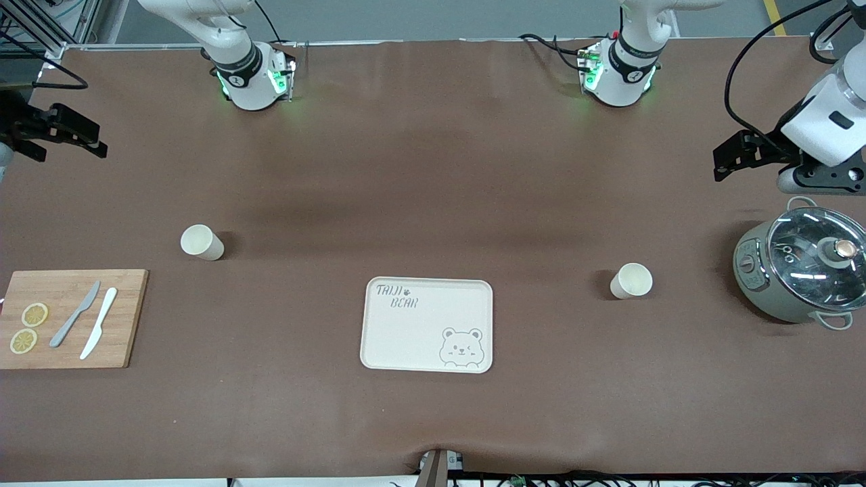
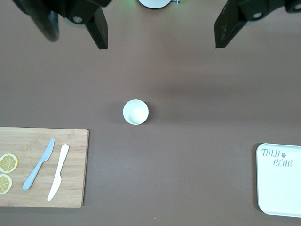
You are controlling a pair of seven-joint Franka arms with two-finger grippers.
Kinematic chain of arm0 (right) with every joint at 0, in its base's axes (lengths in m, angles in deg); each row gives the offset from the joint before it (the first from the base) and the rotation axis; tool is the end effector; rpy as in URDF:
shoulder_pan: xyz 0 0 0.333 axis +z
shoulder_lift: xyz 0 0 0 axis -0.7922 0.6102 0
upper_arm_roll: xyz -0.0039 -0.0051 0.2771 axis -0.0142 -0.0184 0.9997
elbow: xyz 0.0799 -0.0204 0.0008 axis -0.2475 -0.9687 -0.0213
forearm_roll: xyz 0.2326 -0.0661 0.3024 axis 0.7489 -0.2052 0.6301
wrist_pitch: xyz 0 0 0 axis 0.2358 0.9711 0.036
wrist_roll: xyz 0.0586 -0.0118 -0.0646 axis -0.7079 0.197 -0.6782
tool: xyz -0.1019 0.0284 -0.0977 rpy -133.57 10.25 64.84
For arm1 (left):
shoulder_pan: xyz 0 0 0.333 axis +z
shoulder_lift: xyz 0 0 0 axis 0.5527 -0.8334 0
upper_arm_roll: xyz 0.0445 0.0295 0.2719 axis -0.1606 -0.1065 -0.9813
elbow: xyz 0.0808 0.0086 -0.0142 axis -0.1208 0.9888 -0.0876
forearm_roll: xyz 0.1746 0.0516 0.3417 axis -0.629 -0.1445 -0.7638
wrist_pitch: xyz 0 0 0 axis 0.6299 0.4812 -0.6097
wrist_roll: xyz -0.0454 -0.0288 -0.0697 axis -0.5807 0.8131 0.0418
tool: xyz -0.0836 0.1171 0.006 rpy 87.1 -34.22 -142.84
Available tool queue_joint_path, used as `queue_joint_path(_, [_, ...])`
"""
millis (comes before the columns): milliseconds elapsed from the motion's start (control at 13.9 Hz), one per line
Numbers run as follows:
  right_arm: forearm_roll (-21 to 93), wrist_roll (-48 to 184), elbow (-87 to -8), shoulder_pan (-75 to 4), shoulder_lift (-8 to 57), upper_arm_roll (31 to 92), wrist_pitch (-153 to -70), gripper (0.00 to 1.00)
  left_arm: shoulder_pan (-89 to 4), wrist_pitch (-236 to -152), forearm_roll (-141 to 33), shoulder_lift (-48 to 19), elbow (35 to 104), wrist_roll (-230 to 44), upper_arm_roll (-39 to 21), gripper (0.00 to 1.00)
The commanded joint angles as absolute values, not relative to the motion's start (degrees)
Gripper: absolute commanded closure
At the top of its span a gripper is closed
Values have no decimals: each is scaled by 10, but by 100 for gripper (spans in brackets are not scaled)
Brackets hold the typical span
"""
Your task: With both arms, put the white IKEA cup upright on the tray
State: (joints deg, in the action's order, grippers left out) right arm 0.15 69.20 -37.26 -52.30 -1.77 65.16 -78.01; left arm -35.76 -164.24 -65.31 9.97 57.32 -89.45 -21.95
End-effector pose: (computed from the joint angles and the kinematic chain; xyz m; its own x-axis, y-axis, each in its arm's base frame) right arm 0.5161 -0.0103 0.5757 0.9966 0.0469 -0.0672 0.0452 -0.9986 -0.0276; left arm 0.5438 -0.0632 0.5544 0.9967 -0.0759 -0.0289 -0.0770 -0.9963 -0.0389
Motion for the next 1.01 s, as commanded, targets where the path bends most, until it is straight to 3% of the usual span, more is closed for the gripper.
queue_joint_path(0, [-1, 687, -363, -529, -13, 655, -778, 0, -354, -1639, -664, 94, 560, -882, -217, 0])
queue_joint_path(938, [1, 689, -357, -531, -3, 656, -778, 0, -358, -1652, -660, 72, 584, -905, -216, 0])
